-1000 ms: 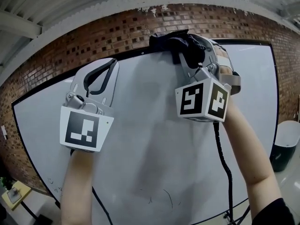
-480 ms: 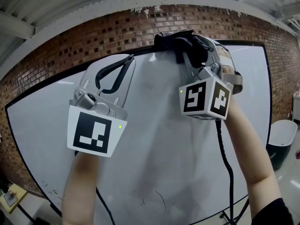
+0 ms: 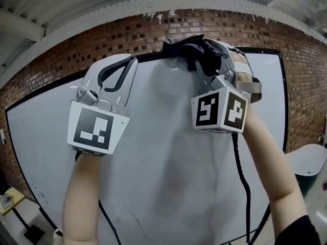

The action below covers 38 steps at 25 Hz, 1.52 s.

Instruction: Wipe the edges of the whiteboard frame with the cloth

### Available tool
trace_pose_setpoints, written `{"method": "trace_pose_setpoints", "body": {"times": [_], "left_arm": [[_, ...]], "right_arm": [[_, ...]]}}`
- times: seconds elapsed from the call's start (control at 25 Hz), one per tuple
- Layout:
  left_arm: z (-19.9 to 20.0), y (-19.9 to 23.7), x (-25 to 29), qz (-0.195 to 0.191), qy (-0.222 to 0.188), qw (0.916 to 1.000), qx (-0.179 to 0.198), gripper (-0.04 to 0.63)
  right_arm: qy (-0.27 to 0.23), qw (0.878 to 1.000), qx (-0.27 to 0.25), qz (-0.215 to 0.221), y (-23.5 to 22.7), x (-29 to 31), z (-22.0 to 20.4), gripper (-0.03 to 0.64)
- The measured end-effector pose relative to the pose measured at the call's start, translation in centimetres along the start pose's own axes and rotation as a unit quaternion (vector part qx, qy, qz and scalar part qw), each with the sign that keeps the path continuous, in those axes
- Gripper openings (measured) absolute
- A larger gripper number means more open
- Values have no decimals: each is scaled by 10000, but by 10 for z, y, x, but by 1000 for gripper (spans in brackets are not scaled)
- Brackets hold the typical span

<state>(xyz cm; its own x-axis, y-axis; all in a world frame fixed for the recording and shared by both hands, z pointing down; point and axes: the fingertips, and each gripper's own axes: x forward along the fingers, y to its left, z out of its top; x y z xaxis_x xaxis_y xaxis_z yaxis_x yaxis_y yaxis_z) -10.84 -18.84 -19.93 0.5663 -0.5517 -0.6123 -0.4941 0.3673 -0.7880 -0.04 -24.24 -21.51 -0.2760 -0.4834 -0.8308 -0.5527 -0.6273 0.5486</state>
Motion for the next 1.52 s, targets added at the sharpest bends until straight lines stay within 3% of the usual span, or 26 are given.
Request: {"method": "trace_pose_setpoints", "body": {"times": [0.16, 0.36, 0.52, 0.8, 1.12, 1.52], "left_arm": [[9, -19, 26, 135, 156, 9996, -212, 3], [26, -44, 53, 127, 214, 9995, -200, 3], [39, -54, 72, 208, 154, 9986, -455, 3], [51, -68, 90, 269, 199, 9979, -553, 3], [50, -73, 97, 404, 205, 9952, -864, 3], [57, -90, 108, 370, 328, 9948, -889, 3]], "right_arm": [[-83, 10000, 15, 26, -13, -8, -35, 84], [-51, 10000, 16, 0, -35, -15, -78, 84], [32, 9995, 302, -74, -52, -20, -115, 84], [324, 9968, 658, -310, -82, -31, -177, 84], [644, 9927, 965, -338, -103, -42, -226, 84], [826, 9889, 1157, -424, -120, -52, -265, 84]]}}
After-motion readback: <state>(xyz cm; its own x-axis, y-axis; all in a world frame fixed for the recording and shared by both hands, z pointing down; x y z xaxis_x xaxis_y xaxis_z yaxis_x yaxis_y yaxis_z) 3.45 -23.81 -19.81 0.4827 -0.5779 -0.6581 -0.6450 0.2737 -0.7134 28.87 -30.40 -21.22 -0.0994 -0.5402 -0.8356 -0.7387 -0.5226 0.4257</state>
